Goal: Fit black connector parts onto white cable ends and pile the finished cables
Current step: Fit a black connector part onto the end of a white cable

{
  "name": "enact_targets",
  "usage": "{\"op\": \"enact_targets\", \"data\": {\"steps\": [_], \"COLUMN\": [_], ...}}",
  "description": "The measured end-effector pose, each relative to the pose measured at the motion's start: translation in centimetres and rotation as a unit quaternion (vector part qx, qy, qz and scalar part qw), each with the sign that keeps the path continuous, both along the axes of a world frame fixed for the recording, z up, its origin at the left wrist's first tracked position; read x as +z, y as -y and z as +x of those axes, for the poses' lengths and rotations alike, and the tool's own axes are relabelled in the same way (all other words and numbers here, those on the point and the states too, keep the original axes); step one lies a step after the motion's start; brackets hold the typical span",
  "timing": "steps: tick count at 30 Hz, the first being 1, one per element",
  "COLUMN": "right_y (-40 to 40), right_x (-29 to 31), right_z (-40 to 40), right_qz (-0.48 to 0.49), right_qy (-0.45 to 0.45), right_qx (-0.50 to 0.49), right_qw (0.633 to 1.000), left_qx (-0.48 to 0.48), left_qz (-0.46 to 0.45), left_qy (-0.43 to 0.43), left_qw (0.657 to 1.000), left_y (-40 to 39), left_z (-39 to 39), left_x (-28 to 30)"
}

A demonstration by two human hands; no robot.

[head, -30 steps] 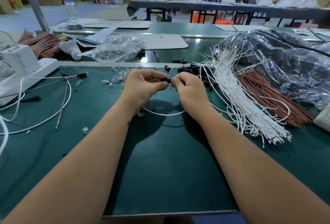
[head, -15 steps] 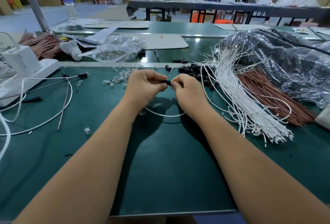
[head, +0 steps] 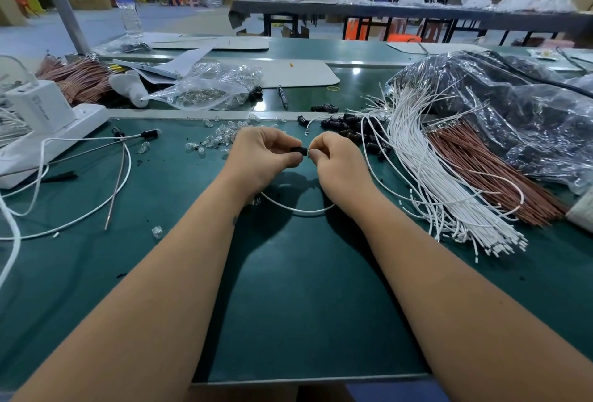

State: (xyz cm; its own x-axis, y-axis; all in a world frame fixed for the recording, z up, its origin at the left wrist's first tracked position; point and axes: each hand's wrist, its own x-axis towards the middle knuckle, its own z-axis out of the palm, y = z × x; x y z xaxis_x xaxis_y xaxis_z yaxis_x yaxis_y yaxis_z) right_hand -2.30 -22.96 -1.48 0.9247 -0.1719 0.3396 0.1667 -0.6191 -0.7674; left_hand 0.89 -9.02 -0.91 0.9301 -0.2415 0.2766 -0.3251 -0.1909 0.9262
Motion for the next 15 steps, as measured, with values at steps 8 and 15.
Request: {"op": "enact_targets", "data": {"steps": [8,15], "right_y": [-0.08,0.07], "right_x": [-0.03,0.00], "right_z": [0.03,-0.06], "right_qz": [-0.051,0.003], "right_qy": [0.001,0.004], "right_qx": [-0.003,-0.007], "right_qw": [0.999,1.000], "left_qx": [-0.024,-0.025], "left_qz": [0.020,0.005], "left_qy": [-0.013,-0.018], "left_qw": [0.999,1.000], "left_y": [-0.15,-0.05], "left_z": [-0.01,0.01], "left_x": [-0.11,-0.22]}}
